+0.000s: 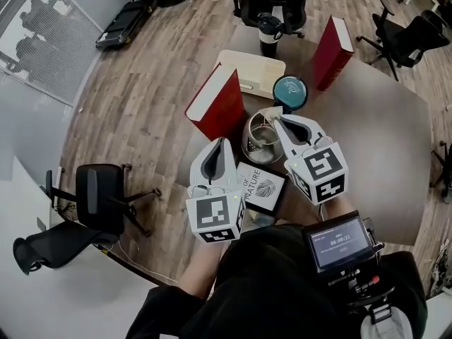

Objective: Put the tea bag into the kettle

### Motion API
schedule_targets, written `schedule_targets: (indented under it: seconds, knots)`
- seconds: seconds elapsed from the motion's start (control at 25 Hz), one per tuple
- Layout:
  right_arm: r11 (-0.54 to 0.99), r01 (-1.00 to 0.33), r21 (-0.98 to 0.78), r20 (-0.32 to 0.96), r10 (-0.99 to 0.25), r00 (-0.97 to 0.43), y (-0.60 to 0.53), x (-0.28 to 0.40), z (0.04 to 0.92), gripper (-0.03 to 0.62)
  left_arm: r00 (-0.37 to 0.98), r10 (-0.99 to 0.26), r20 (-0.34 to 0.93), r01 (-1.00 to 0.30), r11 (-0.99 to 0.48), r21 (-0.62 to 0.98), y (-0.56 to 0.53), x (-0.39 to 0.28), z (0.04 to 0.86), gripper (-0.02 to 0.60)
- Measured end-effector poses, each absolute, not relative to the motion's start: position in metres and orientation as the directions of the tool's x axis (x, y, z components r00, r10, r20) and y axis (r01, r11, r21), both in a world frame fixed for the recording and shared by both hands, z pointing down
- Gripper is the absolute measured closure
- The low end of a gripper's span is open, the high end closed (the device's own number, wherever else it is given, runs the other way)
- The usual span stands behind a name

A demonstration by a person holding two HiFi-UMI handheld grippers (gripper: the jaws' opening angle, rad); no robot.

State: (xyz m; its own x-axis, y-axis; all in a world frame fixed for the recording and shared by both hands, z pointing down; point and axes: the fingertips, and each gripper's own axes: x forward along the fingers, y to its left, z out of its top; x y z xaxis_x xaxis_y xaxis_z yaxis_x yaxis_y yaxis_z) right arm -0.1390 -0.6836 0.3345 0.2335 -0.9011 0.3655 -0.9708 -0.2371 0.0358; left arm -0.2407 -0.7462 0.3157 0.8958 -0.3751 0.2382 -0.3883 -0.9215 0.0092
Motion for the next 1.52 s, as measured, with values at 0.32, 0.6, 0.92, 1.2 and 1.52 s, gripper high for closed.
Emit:
schedule_targets:
  seconds: [0.32, 0.6, 0.92, 1.2, 1.52]
  knots:
    - [-0.257, -0.966, 0.010, 0.435, -0.869, 0.236, -0.691, -0.141, 0.378, 0.586, 0.893, -0.370, 0.255, -0.392, -0.919, 0.036, -0.754, -0.247, 0.327, 0.578]
    - [-0.262, -0.965, 0.013, 0.486, -0.841, 0.235, -0.690, -0.144, 0.408, 0.586, 0.893, -0.368, 0.259, -0.392, -0.919, 0.047, -0.752, -0.249, 0.331, 0.577]
    - [-0.269, -0.963, 0.031, 0.505, -0.827, 0.248, -0.687, -0.141, 0.420, 0.586, 0.890, -0.372, 0.264, -0.397, -0.917, 0.046, -0.750, -0.251, 0.333, 0.577]
    - [-0.292, -0.956, 0.023, 0.492, -0.830, 0.265, -0.689, -0.139, 0.420, 0.585, 0.898, -0.354, 0.262, -0.379, -0.924, 0.048, -0.745, -0.248, 0.332, 0.577]
    - [-0.293, -0.956, 0.011, 0.496, -0.829, 0.260, -0.691, -0.140, 0.426, 0.583, 0.897, -0.350, 0.270, -0.375, -0.926, 0.046, -0.744, -0.246, 0.337, 0.577]
